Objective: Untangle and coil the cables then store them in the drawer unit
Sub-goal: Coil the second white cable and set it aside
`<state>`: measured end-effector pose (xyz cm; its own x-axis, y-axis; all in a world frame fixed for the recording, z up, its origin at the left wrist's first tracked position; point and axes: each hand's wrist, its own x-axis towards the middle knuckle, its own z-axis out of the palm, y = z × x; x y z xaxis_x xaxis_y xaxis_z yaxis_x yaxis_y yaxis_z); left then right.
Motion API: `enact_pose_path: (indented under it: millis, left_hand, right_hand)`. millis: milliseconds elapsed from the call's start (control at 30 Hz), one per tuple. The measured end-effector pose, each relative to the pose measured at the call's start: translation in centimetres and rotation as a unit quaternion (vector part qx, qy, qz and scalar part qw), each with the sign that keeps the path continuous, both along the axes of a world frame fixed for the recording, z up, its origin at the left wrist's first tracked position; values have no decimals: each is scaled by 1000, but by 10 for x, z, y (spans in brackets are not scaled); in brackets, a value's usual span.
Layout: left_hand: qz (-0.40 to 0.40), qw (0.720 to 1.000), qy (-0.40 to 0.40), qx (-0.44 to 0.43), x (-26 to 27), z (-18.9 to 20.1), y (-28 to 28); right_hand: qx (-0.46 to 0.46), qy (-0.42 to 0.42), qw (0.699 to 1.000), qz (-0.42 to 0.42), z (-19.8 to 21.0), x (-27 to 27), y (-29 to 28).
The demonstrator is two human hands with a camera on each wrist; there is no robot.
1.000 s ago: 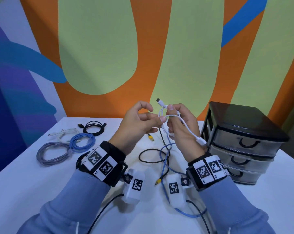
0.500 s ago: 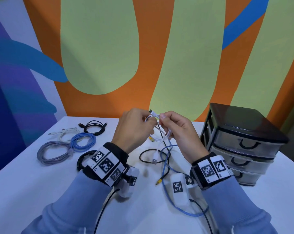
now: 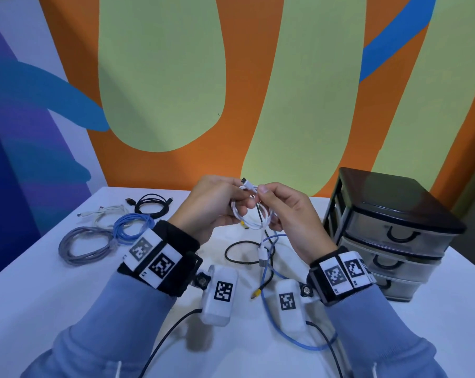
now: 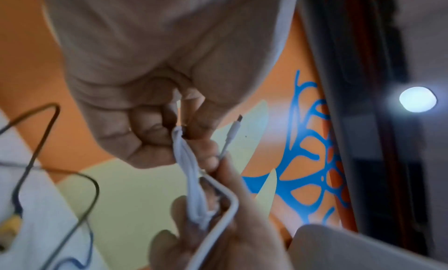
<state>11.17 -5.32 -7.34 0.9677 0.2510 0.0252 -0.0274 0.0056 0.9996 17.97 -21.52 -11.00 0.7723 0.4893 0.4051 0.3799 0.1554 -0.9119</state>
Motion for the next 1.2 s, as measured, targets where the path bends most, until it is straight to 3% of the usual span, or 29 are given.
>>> enact_pose_path:
  millis: [133, 300, 467, 633, 900, 1033, 1200]
  left_hand:
    - [-12, 989, -10, -147, 1, -1, 4]
    - [9, 969, -78, -233, 7, -1, 8]
    - [43, 974, -137, -174, 7, -5, 11]
    - [-40, 990, -93, -99, 4, -3, 11]
    - [-97, 992, -79, 10, -1, -3, 14]
    - [-92, 993, -75, 18, -2, -2, 14]
    - [-65, 995, -71, 25, 0, -4, 15]
  right_hand:
    - [-7, -30, 999, -21, -1, 5, 0]
    - [-2, -49, 998, -37, 1, 6, -2]
    - [-7, -38, 999, -22, 1, 4, -3]
    - [-28, -21, 999, -29, 6, 2, -9]
    - [-28, -46, 998, -20, 1, 8, -8]
    - [-30, -25, 998, -40, -5, 13, -6]
    - [25, 56, 998, 32, -7, 9, -1]
